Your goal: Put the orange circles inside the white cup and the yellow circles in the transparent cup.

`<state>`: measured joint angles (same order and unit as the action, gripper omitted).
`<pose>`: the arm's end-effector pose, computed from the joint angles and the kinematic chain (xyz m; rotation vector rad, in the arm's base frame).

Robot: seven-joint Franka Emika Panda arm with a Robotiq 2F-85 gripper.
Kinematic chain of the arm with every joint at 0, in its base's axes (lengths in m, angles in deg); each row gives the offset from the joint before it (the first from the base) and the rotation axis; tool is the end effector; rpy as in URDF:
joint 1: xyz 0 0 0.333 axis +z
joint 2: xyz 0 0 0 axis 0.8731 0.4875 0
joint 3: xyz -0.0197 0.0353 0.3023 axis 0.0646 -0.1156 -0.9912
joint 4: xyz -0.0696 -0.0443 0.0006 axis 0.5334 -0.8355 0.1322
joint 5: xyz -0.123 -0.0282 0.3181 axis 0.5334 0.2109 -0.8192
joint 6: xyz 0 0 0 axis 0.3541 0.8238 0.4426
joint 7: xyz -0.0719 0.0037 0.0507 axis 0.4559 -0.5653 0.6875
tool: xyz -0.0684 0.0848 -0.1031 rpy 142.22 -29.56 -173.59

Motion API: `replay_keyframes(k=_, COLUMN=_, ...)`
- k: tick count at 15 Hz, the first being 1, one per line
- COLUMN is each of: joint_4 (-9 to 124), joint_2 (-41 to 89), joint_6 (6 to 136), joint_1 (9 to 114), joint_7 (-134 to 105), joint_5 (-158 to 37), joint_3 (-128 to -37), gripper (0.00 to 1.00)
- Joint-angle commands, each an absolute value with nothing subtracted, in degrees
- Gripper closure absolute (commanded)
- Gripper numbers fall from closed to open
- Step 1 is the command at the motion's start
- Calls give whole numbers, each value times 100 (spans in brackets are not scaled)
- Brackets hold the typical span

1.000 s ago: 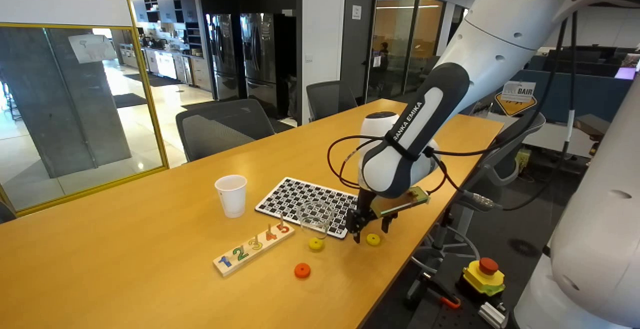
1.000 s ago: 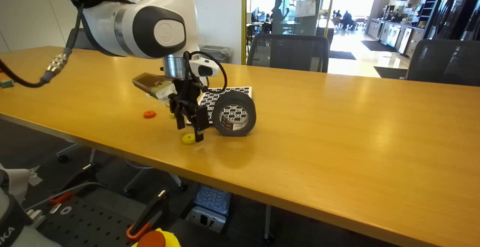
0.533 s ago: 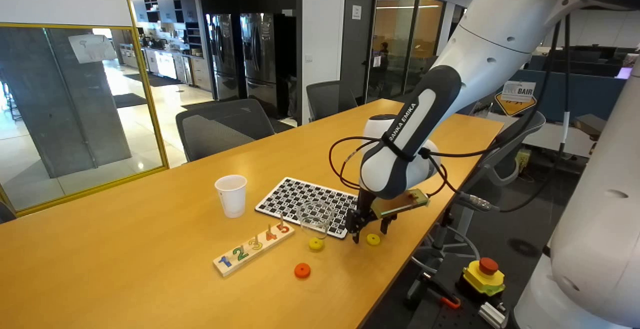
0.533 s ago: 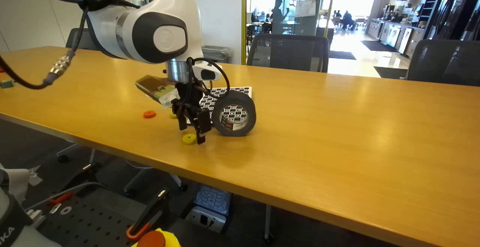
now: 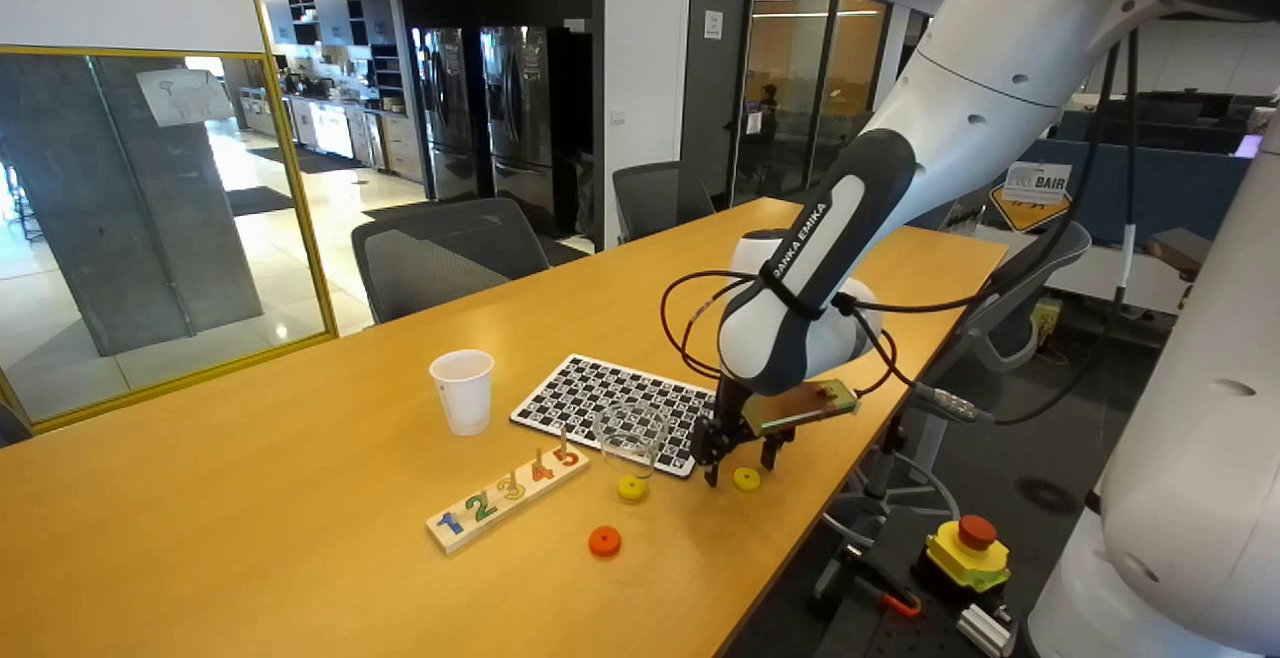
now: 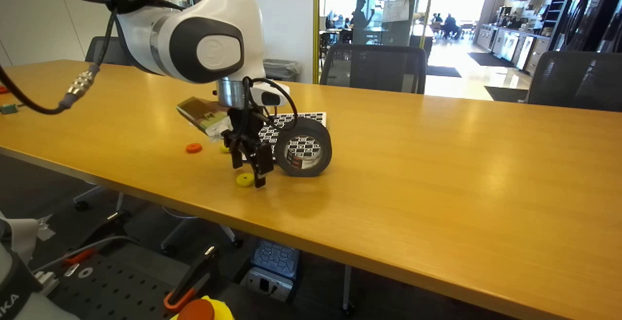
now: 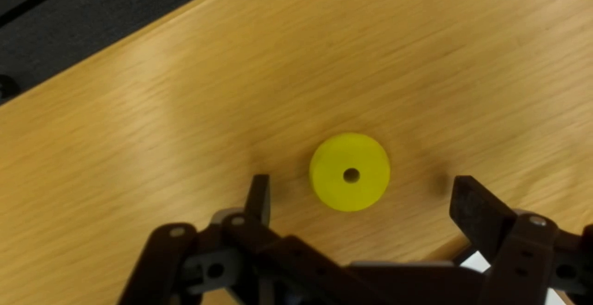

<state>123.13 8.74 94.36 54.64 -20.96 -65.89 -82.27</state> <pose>0.3644 -0.0692 0.2048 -3.0629 0.6449 0.0182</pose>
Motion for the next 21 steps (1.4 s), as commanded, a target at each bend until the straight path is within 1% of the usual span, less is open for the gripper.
replay_keyframes(k=1, joint_4=12309, joint_2=754, joint_6=9356, joint_1=5491, joint_7=-1995, joint_5=-6760, joint_3=-8183, gripper=0)
replay_keyframes(k=10, joint_4=12308, joint_2=740, joint_6=9120, joint_1=5480, joint_7=-1987, joint_5=-6897, joint_3=-8163, gripper=0)
replay_keyframes(k=11, joint_4=12310, joint_2=749, joint_6=9159, joint_1=5480, joint_7=-1959, joint_5=-6910, joint_3=-8164, gripper=25)
replay_keyframes(k=12, joint_4=12310, joint_2=748, joint_6=9167, joint_1=5481, joint_7=-1940, joint_5=-6946, joint_3=-8165, gripper=26)
replay_keyframes(k=13, joint_4=12310, joint_2=744, joint_6=9164, joint_1=5480, joint_7=-1935, joint_5=-6962, joint_3=-8166, gripper=32)
replay_keyframes(k=16, joint_4=12307, joint_2=677, joint_6=9138, joint_1=5481, joint_7=-1915, joint_5=-7011, joint_3=-8148, gripper=58)
replay_keyframes(k=18, joint_4=12307, joint_2=619, joint_6=9056, joint_1=5481, joint_7=-1919, joint_5=-7028, joint_3=-8142, gripper=71)
replay_keyframes(k=19, joint_4=12306, joint_2=572, joint_6=8971, joint_1=5480, joint_7=-1982, joint_5=-6986, joint_3=-8137, gripper=80)
replay_keyframes(k=20, joint_4=12299, joint_2=501, joint_6=8872, joint_1=5489, joint_7=-2025, joint_5=-6940, joint_3=-8146, gripper=79)
replay_keyframes(k=21, joint_4=12299, joint_2=462, joint_6=8780, joint_1=5490, joint_7=-2061, joint_5=-6903, joint_3=-8151, gripper=77)
